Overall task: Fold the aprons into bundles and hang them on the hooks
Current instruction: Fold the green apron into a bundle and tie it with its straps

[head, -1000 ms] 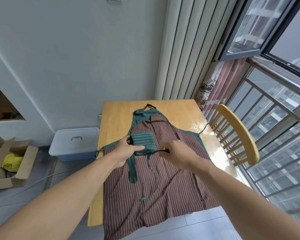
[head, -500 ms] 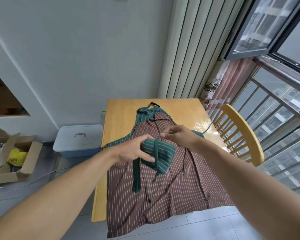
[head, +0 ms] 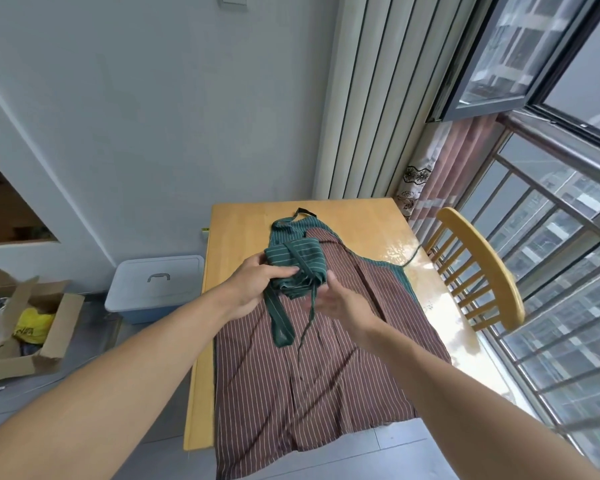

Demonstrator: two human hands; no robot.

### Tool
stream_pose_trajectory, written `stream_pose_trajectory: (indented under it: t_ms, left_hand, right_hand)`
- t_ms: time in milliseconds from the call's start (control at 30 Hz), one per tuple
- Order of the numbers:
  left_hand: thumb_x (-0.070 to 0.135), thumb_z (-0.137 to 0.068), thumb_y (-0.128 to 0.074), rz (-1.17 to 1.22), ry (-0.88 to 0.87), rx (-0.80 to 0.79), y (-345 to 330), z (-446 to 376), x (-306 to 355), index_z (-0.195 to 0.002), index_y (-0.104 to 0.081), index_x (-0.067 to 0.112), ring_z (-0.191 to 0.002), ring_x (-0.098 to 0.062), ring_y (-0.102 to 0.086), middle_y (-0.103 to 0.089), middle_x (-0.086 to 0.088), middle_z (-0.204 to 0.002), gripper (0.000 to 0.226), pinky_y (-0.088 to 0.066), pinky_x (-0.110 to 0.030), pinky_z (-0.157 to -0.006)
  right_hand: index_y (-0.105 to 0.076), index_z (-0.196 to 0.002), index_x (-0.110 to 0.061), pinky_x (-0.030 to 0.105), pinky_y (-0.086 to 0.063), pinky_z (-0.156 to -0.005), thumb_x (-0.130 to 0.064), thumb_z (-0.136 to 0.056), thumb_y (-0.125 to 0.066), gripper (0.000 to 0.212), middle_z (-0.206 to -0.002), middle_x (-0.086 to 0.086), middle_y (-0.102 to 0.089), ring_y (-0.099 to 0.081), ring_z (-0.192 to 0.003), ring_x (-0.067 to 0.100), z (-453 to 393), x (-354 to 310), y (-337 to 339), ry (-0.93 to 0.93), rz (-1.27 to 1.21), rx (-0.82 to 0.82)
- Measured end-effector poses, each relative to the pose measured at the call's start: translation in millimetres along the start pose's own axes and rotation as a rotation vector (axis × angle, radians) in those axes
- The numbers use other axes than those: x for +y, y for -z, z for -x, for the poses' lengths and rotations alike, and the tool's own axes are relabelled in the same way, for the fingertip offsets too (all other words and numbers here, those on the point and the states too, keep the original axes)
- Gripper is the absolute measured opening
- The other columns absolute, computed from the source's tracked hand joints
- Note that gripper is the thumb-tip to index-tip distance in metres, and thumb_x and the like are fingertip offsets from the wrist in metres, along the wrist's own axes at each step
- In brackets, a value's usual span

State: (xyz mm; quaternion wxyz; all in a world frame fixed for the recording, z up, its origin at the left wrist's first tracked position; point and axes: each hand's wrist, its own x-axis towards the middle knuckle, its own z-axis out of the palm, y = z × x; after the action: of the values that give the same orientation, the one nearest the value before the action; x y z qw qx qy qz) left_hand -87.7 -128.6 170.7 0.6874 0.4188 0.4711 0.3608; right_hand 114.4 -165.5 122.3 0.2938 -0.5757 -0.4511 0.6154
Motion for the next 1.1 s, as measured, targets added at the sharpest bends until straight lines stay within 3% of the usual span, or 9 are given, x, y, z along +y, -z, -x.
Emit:
stream_pose_trajectory:
  t_ms: [67,133,233,333,467,600,767,933,1100]
  left_hand:
    - [0.004,-0.09,-0.071,0.007,0.0,0.02,-1.7,-1.7,0.2,-0.125,-0.065,0.008,-0.114,-0.03,-0.068,-0.074,-0.011,-0.117,0.036,-0.054,-0.043,-0.098]
    - [0.005,-0.09,-0.071,0.03,0.007,0.042,-2.0,-2.8,1.1,-0.126,-0.064,0.007,-0.115,-0.031,-0.068,-0.074,-0.011,-0.117,0.037,-0.054,-0.042,-0.095]
    - [0.006,-0.092,-0.067,0.1,0.015,0.034,0.0,-1.5,3.9,-0.128,-0.064,0.007,-0.116,-0.03,-0.066,-0.073,-0.011,-0.121,0.036,-0.054,-0.038,-0.088]
    - [0.004,-0.095,-0.06,0.142,0.025,-0.076,3.2,4.1,6.5,-0.132,-0.061,0.005,-0.117,-0.031,-0.066,-0.069,-0.015,-0.127,0.037,-0.052,-0.039,-0.092]
    - [-0.002,-0.095,-0.056,-0.023,0.105,-0.329,0.8,16.0,3.2,-0.13,-0.06,0.005,-0.111,-0.033,-0.067,-0.07,-0.018,-0.123,0.036,-0.054,-0.042,-0.093]
    - [-0.005,-0.093,-0.059,-0.334,0.129,-0.588,1.8,19.0,-2.4,-0.131,-0.057,0.007,-0.118,-0.035,-0.064,-0.067,-0.018,-0.126,0.04,-0.052,-0.042,-0.097]
    - [0.007,-0.085,-0.074,-0.767,0.076,-0.464,8.0,17.9,-11.3,-0.118,-0.065,0.026,-0.109,-0.02,-0.07,-0.073,0.0,-0.114,0.038,-0.053,-0.046,-0.101]
    - [0.013,-0.083,-0.078,-0.907,0.037,-0.319,2.3,16.8,-22.5,-0.108,-0.064,0.025,-0.095,-0.019,-0.071,-0.073,-0.001,-0.103,0.031,-0.057,-0.048,-0.092]
    - [0.022,-0.079,-0.08,-0.967,0.022,-0.213,3.2,7.9,-32.8,-0.104,-0.062,0.024,-0.09,-0.018,-0.07,-0.072,0.0,-0.098,0.031,-0.058,-0.047,-0.087]
  right_hand:
    - [-0.067,-0.123,-0.014,0.046,-0.018,-0.112,-0.074,-0.098,-0.024,0.077,-0.102,0.003,-0.076,-0.067,-0.113,0.02,3.3,7.0,-2.1,-0.056,-0.116,-0.137]
    - [-0.063,-0.111,-0.01,0.043,-0.029,-0.11,-0.07,-0.098,-0.033,0.067,-0.073,0.003,-0.056,-0.062,-0.084,0.021,7.6,10.3,0.8,-0.074,-0.336,-0.274]
    - [-0.057,-0.087,-0.017,0.034,-0.047,-0.08,-0.058,-0.098,-0.055,0.043,-0.065,-0.004,-0.02,-0.028,-0.061,0.015,14.1,17.0,10.4,-0.059,-0.572,-0.44]
    - [-0.057,-0.08,-0.022,0.024,-0.03,-0.063,-0.045,-0.102,-0.055,0.032,-0.066,-0.004,-0.017,-0.02,-0.061,0.013,17.7,21.4,18.4,-0.087,-0.386,-0.494]
    - [-0.051,-0.078,-0.022,0.026,-0.03,-0.066,-0.034,-0.107,-0.045,0.032,-0.068,-0.002,-0.023,-0.025,-0.063,0.013,13.6,8.3,15.0,-0.152,0.035,-0.615]
    - [-0.053,-0.088,-0.013,0.022,-0.038,-0.063,-0.025,-0.105,-0.048,0.022,-0.074,-0.002,-0.044,-0.038,-0.062,0.009,2.2,-5.4,13.2,-0.224,0.258,-0.565]
    - [-0.056,-0.131,0.006,0.024,-0.033,-0.057,-0.027,-0.107,-0.046,0.042,-0.071,-0.002,-0.048,-0.039,-0.059,0.01,-11.0,-29.0,26.1,-0.313,0.539,-0.338]
    - [-0.066,-0.099,-0.009,0.021,-0.042,-0.059,-0.035,-0.103,-0.057,0.028,-0.08,0.001,-0.057,-0.05,-0.067,0.012,-17.1,-54.5,7.6,-0.148,0.961,-0.14]
    - [-0.058,-0.084,-0.009,0.021,-0.036,-0.051,-0.048,-0.1,-0.058,0.042,-0.065,-0.001,-0.048,-0.043,-0.055,0.012,-13.5,-64.5,-5.8,-0.049,0.982,-0.002]
